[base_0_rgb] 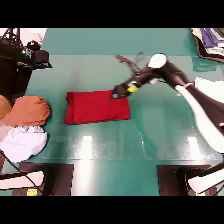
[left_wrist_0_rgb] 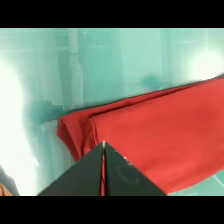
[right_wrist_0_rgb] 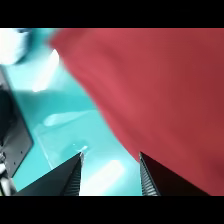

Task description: Fold the shirts.

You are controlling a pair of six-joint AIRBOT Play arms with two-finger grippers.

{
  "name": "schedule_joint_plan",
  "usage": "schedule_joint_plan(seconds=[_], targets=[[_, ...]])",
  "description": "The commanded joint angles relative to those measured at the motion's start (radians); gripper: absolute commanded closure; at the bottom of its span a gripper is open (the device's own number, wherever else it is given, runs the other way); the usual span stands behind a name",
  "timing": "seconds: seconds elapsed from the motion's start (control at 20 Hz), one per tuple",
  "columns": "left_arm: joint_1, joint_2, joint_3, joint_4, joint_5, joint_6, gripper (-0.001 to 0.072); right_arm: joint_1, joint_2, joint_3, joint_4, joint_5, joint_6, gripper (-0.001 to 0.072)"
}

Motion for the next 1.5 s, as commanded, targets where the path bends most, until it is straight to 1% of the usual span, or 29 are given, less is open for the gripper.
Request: schedule_joint_plan(seconds=[0.0, 0.05, 0.1, 0.15, 0.25, 0.35, 0.45, 0.55, 0.65, 0.7, 0.75, 0.8, 0.85, 0.9, 0.95, 1.0, 1.05, 1.2, 1.35, 1.45], targets=[[0.003, 0.002, -0.001, -0.005, -0.003, 0.000, 0.0679, -0.196, 0.117, -0.315, 0.006, -0.069, 0.027, 0.0308], [0.003, 0.002, -0.001, -0.010, 0.005, 0.000, 0.0679, -0.239, 0.137, -0.386, 0.014, -0.098, 0.027, 0.0292], [0.003, 0.002, -0.001, -0.014, 0.014, 0.000, 0.0679, -0.272, 0.146, -0.446, 0.032, -0.126, 0.027, 0.0162], [0.003, 0.001, -0.001, -0.022, 0.023, 0.000, 0.0679, -0.293, 0.142, -0.484, 0.071, -0.142, 0.026, 0.0144], [0.003, 0.000, -0.001, -0.027, 0.034, 0.000, 0.0679, -0.295, 0.108, -0.515, 0.145, -0.164, -0.021, 0.0144], [0.003, -0.002, -0.003, -0.029, 0.034, 0.000, 0.0679, -0.258, 0.056, -0.490, 0.173, -0.195, -0.022, 0.0144], [0.003, -0.003, -0.002, -0.029, 0.032, 0.000, 0.0679, -0.190, -0.010, -0.425, 0.183, -0.228, -0.022, 0.0144], [0.003, -0.003, -0.003, -0.029, 0.032, 0.000, 0.0679, -0.124, -0.075, -0.346, 0.250, -0.250, -0.022, 0.0144], [0.003, -0.003, -0.003, -0.029, 0.032, 0.000, 0.0679, -0.061, -0.143, -0.260, 0.301, -0.251, -0.022, 0.0144], [0.003, -0.003, -0.003, -0.029, 0.031, 0.000, 0.0679, -0.031, -0.172, -0.220, 0.299, -0.246, -0.021, 0.0151], [0.003, -0.003, -0.002, -0.029, 0.028, 0.000, 0.0679, -0.002, -0.201, -0.177, 0.299, -0.232, -0.021, 0.0204], [0.003, -0.003, -0.002, -0.030, 0.023, 0.000, 0.0679, 0.020, -0.225, -0.138, 0.296, -0.212, -0.023, 0.0311], [0.003, -0.003, -0.002, -0.032, 0.019, 0.000, 0.0680, 0.035, -0.242, -0.105, 0.288, -0.196, -0.024, 0.0403], [0.003, -0.003, -0.002, -0.037, 0.011, 0.000, 0.0680, 0.044, -0.255, -0.074, 0.289, -0.180, -0.043, 0.0517], [0.002, -0.003, -0.002, -0.049, 0.002, 0.000, 0.0680, 0.044, -0.259, -0.050, 0.288, -0.164, -0.067, 0.0657], [-0.007, -0.003, -0.002, -0.049, -0.003, 0.001, 0.0680, 0.037, -0.254, -0.035, 0.288, -0.161, -0.074, 0.0666], [-0.024, -0.003, -0.002, -0.048, -0.005, 0.001, 0.0680, 0.022, -0.245, -0.021, 0.288, -0.159, -0.074, 0.0690], [-0.108, -0.003, -0.002, -0.048, 0.000, 0.004, 0.0680, -0.080, -0.169, -0.008, 0.281, -0.162, -0.072, 0.0696], [-0.218, -0.003, -0.002, -0.048, 0.026, 0.011, 0.0680, -0.265, -0.040, -0.008, 0.155, -0.161, -0.034, 0.0696], [-0.284, -0.003, -0.002, -0.048, 0.057, 0.011, 0.0680, -0.413, 0.043, -0.008, 0.083, -0.158, -0.030, 0.0696]])
